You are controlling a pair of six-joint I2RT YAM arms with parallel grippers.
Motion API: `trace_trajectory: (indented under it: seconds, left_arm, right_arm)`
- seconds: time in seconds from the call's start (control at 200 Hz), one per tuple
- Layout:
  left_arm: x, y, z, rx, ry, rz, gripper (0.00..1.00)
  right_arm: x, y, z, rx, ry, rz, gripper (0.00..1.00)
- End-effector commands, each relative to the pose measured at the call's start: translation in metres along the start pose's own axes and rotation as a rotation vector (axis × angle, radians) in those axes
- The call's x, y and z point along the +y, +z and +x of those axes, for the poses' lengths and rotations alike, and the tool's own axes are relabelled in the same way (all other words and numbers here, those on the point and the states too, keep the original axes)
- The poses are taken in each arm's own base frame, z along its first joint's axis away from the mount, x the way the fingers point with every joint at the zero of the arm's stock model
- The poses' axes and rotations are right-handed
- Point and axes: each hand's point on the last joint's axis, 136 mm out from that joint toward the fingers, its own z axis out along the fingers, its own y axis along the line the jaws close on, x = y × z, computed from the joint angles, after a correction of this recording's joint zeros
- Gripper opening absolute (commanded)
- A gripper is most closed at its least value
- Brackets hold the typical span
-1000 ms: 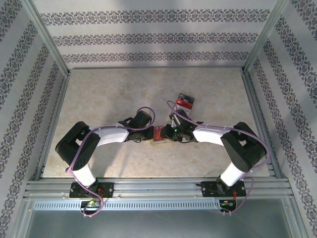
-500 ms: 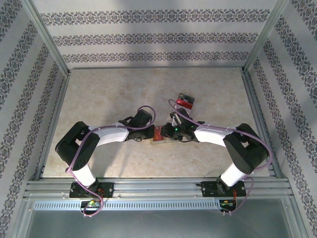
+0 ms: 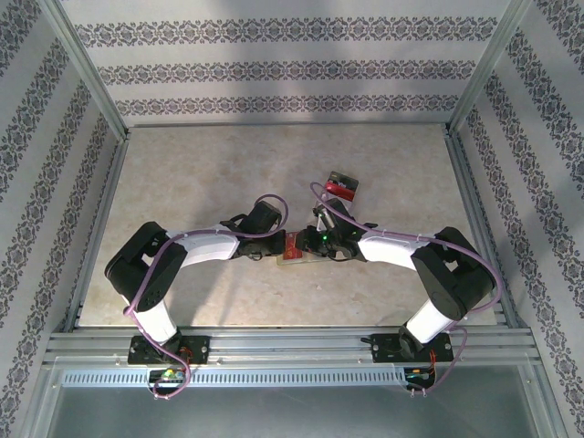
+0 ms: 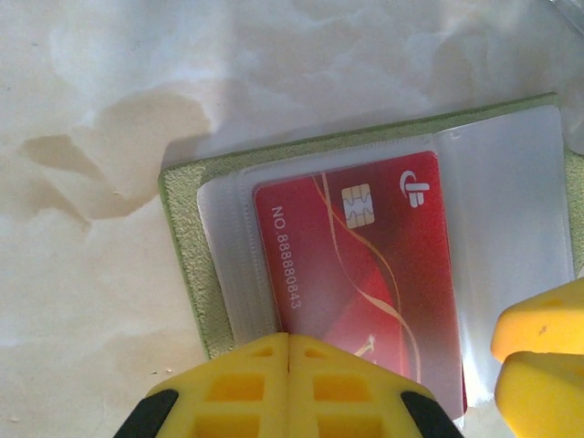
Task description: Take the credit cards out of the card holder
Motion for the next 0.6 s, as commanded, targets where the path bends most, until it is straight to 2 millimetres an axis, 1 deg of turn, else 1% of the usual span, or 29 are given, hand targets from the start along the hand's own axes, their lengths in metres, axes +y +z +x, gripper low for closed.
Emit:
trace_trajectory:
  seconds: [0.0,0.265,0.595]
  left_arm:
    - [-0.008,0.005,0.003,0.013,0.022,0.019,0.0]
    - [-0.011,0.008,0.004,0.022,0.019,0.036,0.0]
    - [-0.008,0.01,0.006,0.029,0.013,0.027,0.0]
  right_arm:
    - [-0.001,0.0,-0.003,-0.007,0.01,-0.014,0.29]
    - [-0.004,0.002,-0.006,-0.004,0.02,-0.02,0.29]
    - [-0.013,0.009,-0.006,0.006,0.036,-0.015,0.28]
